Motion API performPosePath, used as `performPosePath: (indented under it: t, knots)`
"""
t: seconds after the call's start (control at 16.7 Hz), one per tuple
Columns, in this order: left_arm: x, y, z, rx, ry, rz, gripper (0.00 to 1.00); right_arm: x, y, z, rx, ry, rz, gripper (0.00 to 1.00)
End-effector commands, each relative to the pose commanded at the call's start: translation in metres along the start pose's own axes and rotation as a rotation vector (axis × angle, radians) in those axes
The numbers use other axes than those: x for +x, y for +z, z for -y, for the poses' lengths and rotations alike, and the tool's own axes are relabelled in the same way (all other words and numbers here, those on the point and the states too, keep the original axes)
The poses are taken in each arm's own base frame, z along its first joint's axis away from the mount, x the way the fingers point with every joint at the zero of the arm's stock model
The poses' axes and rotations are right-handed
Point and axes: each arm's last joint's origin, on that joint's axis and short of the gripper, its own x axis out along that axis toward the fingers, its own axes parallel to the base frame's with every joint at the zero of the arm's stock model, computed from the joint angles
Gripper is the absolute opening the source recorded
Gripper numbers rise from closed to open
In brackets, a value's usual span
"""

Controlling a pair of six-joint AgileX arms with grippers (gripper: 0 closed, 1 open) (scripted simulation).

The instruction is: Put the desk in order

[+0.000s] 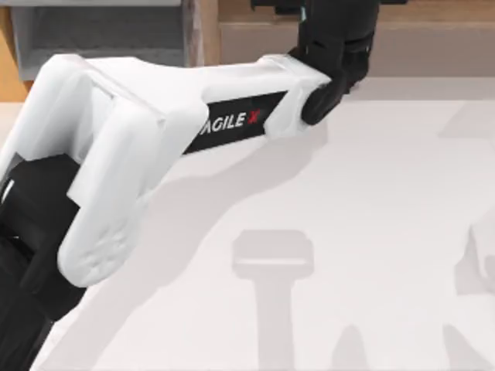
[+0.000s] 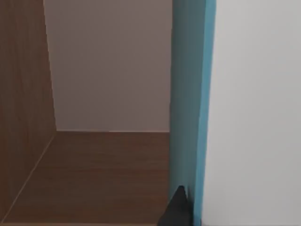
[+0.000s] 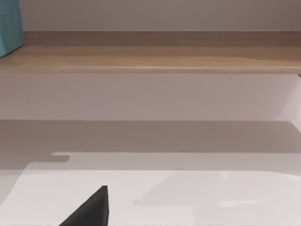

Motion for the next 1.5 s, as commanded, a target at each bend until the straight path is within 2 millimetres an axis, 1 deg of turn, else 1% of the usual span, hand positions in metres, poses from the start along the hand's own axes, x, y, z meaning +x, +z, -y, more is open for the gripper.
performPosePath:
  t: [0.18, 0.6, 0.84, 0.96, 1.08, 1.2, 1.32, 1.5]
  knots:
    - [-0.005, 0.001, 0.002, 0.003, -0.006, -0.002, 0.0, 0.0, 0.0, 0.0, 0.0, 0.0, 0.0, 1.0]
    - [-0.039, 0.015, 0.002, 0.001, -0.004, 0.0, 0.0, 0.0, 0.0, 0.0, 0.0, 0.0, 0.0, 1.0]
    - [-0.041, 0.016, 0.002, 0.0, -0.004, 0.001, 0.0, 0.0, 0.0, 0.0, 0.0, 0.0, 0.0, 1.0]
    - [-0.039, 0.015, 0.0, 0.004, 0.001, -0.001, 0.0, 0.0, 0.0, 0.0, 0.0, 0.0, 0.0, 1.0]
    - [-0.048, 0.017, 0.003, 0.018, -0.008, 0.002, 0.0, 0.0, 0.0, 0.0, 0.0, 0.0, 0.0, 1.0]
    - [-0.069, 0.019, 0.009, 0.056, -0.032, 0.003, 0.0, 0.0, 0.0, 0.0, 0.0, 0.0, 0.0, 1.0]
    - [-0.102, 0.021, 0.012, 0.112, -0.065, 0.006, 0.0, 0.0, 0.0, 0.0, 0.0, 0.0, 0.0, 1.0]
    - [-0.154, 0.021, 0.007, 0.226, -0.114, 0.015, 0.0, 0.0, 0.0, 0.0, 0.0, 0.0, 0.0, 1.0]
